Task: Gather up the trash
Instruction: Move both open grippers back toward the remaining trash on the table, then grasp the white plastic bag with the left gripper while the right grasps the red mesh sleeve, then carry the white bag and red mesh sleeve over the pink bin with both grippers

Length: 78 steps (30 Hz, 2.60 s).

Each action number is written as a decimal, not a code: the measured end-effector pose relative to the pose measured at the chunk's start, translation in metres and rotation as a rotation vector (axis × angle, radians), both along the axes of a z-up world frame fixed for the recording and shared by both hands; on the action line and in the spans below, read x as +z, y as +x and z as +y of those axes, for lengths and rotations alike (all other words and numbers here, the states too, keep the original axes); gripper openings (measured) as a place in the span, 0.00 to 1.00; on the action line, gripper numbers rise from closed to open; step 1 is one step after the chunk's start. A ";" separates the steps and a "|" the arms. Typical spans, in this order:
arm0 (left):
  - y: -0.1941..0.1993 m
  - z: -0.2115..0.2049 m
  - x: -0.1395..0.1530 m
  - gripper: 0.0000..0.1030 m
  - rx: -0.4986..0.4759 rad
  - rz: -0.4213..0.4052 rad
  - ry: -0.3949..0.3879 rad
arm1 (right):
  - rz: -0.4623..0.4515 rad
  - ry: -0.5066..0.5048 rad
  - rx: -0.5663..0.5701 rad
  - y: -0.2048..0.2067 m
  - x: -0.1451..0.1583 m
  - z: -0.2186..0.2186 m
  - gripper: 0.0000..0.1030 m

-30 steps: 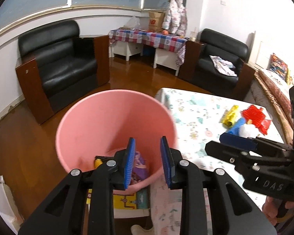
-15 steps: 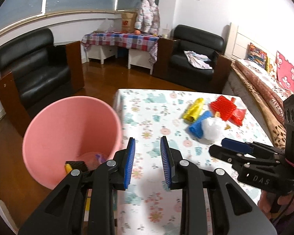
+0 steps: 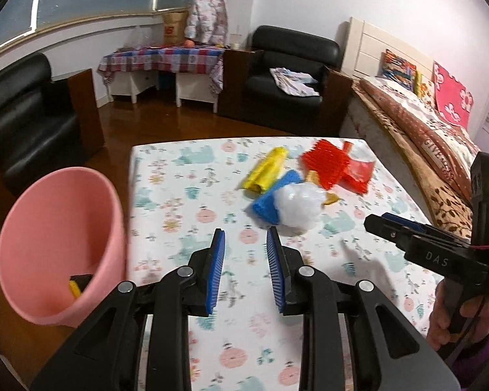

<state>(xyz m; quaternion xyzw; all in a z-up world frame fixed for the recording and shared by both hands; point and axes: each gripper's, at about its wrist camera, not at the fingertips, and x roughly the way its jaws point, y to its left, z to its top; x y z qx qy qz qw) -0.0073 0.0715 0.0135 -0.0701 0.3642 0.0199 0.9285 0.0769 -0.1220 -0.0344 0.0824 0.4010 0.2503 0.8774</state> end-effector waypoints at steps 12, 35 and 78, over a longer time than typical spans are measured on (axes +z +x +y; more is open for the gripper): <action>0.035 -0.040 -0.004 0.41 -0.104 0.012 -0.067 | 0.027 0.027 -0.050 0.008 -0.011 -0.030 0.48; 0.094 -0.068 -0.047 0.40 -0.026 0.097 0.069 | 0.016 0.040 -0.085 0.031 -0.010 -0.058 0.49; 0.030 -0.045 -0.017 0.05 -0.055 -0.026 0.024 | 0.017 0.122 -0.079 0.082 0.000 -0.001 0.08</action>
